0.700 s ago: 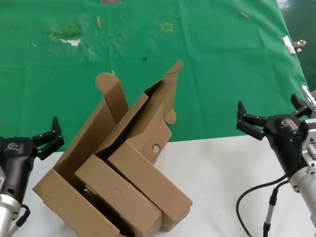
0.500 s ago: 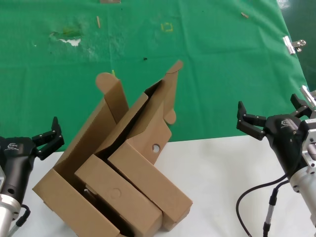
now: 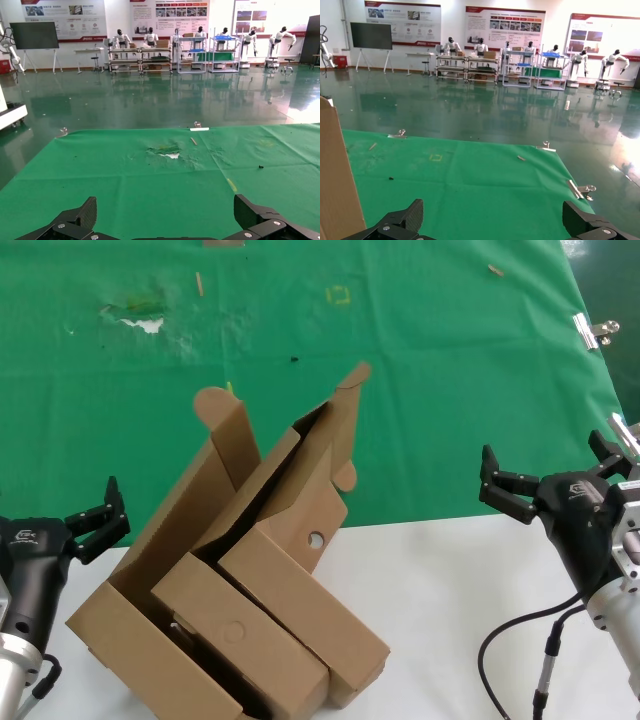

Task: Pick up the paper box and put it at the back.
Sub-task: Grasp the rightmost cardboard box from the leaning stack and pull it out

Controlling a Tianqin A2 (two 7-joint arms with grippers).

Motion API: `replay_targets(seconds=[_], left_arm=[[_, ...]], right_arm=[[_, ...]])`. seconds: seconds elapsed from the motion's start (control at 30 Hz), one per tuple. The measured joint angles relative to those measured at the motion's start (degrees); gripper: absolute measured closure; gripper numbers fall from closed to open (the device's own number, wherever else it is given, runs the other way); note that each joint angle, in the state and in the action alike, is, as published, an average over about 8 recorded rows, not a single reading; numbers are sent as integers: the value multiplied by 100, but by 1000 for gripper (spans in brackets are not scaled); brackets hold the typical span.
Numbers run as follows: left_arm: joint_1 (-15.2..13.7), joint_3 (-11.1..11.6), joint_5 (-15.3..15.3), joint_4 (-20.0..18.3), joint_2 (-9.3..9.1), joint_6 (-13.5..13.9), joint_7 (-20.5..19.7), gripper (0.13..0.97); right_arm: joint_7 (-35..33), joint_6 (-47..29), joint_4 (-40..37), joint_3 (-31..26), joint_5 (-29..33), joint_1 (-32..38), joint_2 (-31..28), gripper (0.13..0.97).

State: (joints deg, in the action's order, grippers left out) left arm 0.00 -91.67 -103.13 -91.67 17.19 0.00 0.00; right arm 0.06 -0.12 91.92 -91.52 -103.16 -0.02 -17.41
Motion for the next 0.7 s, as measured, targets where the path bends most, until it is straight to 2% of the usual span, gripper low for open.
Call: replay_targets(seconds=[0.7], left_arm=[[0,0,0,0,0,0,0,132]], right_arm=[[0,0,0,0,0,0,0,129]])
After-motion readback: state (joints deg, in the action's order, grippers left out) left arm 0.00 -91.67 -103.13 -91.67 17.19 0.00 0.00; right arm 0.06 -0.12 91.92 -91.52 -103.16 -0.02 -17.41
